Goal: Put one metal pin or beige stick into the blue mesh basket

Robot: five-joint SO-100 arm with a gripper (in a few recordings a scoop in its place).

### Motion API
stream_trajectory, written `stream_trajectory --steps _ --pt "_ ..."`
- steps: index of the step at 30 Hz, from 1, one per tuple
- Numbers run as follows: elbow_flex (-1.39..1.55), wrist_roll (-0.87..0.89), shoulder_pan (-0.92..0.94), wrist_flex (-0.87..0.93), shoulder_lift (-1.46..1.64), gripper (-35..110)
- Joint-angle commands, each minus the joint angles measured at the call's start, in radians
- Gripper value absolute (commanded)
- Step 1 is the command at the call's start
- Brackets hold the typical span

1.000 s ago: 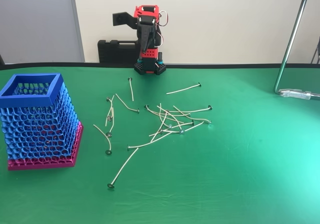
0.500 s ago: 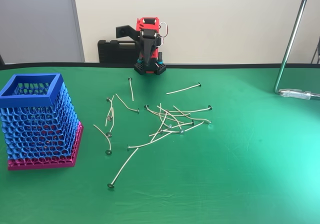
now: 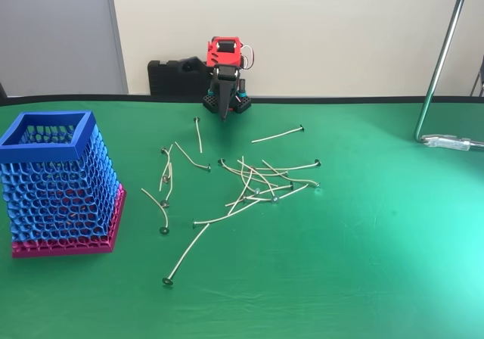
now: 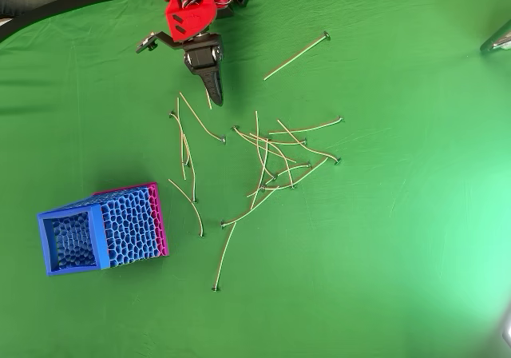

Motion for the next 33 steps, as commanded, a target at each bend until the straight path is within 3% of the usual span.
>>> stream_trajectory --steps 1,5,33 --pt "0.005 0.005 0.002 0.049 0.009 1" --pt "0.005 0.012 -0.028 0.132 0.009 1" --pt "0.005 0.003 -0.032 0.140 0.009 1"
